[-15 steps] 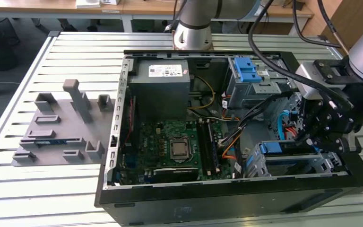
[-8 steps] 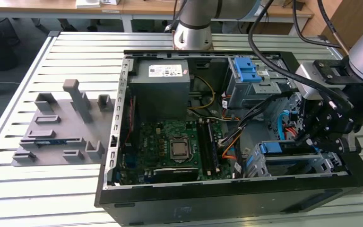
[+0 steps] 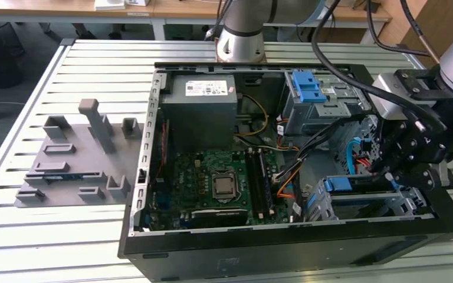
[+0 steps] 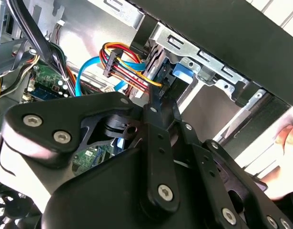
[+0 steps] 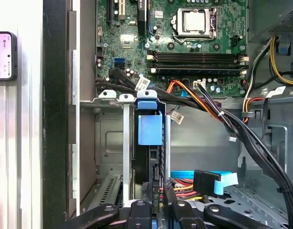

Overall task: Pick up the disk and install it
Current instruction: 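Insert the first disk wire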

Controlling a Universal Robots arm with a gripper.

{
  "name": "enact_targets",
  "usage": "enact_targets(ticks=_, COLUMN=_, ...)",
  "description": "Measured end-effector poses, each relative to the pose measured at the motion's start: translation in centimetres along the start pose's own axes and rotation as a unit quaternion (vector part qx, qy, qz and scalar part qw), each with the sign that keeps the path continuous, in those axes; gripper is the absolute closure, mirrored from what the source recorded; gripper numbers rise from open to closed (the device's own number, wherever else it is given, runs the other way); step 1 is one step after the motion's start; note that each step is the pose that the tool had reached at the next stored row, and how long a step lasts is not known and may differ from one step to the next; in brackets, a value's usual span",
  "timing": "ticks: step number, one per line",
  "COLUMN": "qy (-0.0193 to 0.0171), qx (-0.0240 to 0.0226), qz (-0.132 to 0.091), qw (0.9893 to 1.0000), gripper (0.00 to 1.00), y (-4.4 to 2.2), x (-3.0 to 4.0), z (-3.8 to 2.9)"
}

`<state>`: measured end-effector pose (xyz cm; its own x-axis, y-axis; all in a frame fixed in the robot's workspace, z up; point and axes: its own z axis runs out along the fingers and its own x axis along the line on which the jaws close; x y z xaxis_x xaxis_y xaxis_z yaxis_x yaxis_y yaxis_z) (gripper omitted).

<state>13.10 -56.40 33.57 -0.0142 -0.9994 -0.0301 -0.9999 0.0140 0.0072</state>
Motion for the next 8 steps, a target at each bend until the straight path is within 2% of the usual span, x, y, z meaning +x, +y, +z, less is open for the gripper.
enact_targets(ticks=3, qy=-0.0001, qx=-0.0001, qz=0.0, qw=1.0, gripper=0.76, y=0.0, x=-0.01, z=-0.34)
enact_targets(ticks=4, qy=-0.0002, qx=-0.0001, qz=0.0, qw=1.0, gripper=0.78, y=0.0, x=-0.01, z=-0.38)
enact_targets(ticks=6, qy=-0.0004, qx=-0.0001, qz=0.0, qw=1.0, gripper=0.89, y=0.0, x=-0.01, z=-0.38)
enact_targets(ticks=8, qy=-0.0003, qx=-0.0001, qz=0.0, qw=1.0, gripper=0.89, y=0.0, x=-0.01, z=-0.4)
